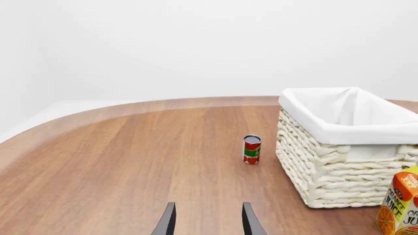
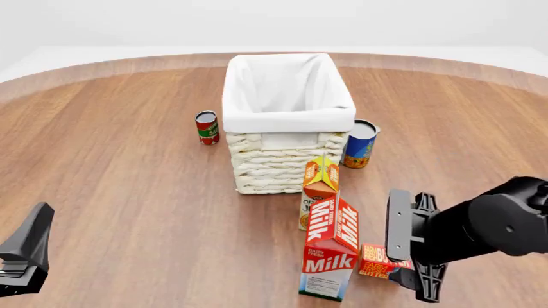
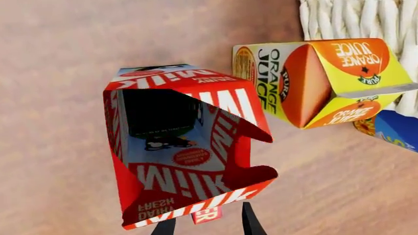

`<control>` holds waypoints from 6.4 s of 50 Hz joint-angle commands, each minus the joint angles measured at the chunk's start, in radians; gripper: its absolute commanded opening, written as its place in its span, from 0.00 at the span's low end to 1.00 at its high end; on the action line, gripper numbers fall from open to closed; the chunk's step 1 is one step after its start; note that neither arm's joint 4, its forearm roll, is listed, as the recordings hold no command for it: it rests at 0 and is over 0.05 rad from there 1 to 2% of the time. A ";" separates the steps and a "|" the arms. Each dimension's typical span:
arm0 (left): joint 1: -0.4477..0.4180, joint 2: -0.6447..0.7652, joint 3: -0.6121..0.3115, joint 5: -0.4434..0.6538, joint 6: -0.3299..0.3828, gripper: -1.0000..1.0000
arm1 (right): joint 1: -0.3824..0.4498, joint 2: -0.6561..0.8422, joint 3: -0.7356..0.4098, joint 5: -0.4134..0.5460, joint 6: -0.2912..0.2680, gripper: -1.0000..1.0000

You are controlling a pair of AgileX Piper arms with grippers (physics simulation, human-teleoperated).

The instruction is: Pick up the butter and put it in the basket.

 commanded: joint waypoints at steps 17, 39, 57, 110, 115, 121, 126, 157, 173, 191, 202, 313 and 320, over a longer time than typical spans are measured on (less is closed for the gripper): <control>0.000 0.000 0.000 0.000 0.000 1.00 | -0.002 0.034 0.026 -0.046 0.008 1.00; 0.000 0.000 0.000 0.000 0.000 1.00 | -0.007 0.085 0.025 -0.079 -0.005 1.00; 0.000 0.000 0.000 0.000 0.000 1.00 | -0.031 0.150 0.017 -0.109 -0.031 1.00; 0.000 0.000 0.000 0.000 0.000 1.00 | 0.020 0.138 0.027 -0.085 0.027 0.00; 0.000 0.000 0.000 0.000 0.000 1.00 | 0.007 0.131 0.029 -0.085 0.015 0.00; 0.000 0.000 0.000 0.000 0.000 1.00 | 0.016 0.107 0.026 -0.078 0.028 0.00; 0.000 0.000 0.000 0.000 0.000 1.00 | 0.025 0.090 0.029 -0.074 0.042 0.00; 0.000 0.000 0.000 0.000 0.000 1.00 | -0.069 0.053 0.000 -0.049 0.001 0.00; 0.000 0.000 0.000 0.000 0.000 1.00 | -0.102 -0.002 -0.032 -0.023 0.057 0.00; 0.000 0.000 0.000 0.000 0.000 1.00 | -0.144 0.016 -0.084 -0.038 0.089 0.00; 0.000 0.000 0.000 0.000 0.000 1.00 | -0.115 -0.020 -0.103 -0.036 0.180 0.00; 0.000 0.000 0.000 0.000 0.000 1.00 | -0.032 -0.302 -0.458 0.151 0.409 0.00; 0.000 0.000 0.000 0.000 0.000 1.00 | -0.015 -0.330 -0.478 0.167 0.437 0.00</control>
